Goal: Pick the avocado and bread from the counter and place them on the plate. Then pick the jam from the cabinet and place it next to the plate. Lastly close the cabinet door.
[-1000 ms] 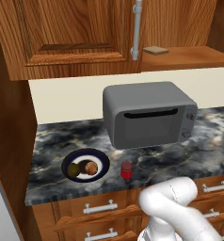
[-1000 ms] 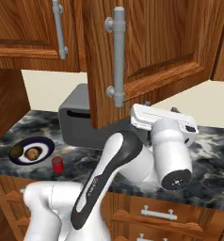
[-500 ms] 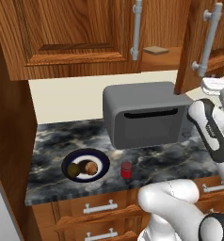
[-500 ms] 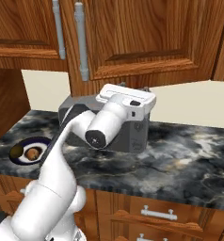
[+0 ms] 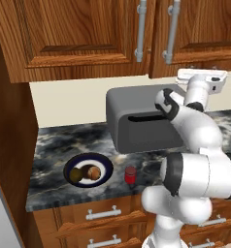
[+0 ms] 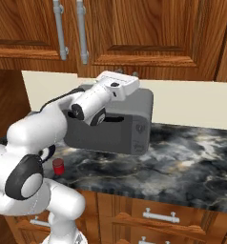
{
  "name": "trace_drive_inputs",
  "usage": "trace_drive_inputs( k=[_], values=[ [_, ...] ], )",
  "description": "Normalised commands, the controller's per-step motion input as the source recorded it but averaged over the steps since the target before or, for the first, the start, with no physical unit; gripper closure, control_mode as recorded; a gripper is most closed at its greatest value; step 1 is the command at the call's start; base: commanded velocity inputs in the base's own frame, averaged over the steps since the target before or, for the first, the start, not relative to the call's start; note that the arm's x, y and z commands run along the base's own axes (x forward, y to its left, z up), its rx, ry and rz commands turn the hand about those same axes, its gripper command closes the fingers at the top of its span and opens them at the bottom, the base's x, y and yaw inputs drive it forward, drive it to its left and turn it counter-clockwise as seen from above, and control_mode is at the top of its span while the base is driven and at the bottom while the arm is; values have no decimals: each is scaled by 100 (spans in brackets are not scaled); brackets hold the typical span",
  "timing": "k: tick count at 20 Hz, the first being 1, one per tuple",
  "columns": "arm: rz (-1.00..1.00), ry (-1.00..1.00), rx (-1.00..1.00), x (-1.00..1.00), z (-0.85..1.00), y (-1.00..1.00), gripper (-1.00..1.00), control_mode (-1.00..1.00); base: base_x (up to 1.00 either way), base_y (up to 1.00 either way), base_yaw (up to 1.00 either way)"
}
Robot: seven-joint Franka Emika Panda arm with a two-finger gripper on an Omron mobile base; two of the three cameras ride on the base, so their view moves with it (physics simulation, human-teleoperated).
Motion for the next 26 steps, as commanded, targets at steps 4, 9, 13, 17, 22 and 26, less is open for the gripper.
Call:
trace_drive_inputs(
  k=[4,9,13,17,22,26],
  values=[
    [1,25,0,100,0,0,-100,-100,0,0,0],
    [-2,15,-1,44,0,1,-100,-100,0,0,0],
    [0,-5,-18,0,0,64,-100,-100,0,0,0],
    [6,-5,-22,-1,2,100,-100,-100,0,0,0],
    [3,-3,-8,68,0,92,-100,-100,0,0,0],
    [1,0,0,100,0,62,-100,-100,0,0,0]
  ],
)
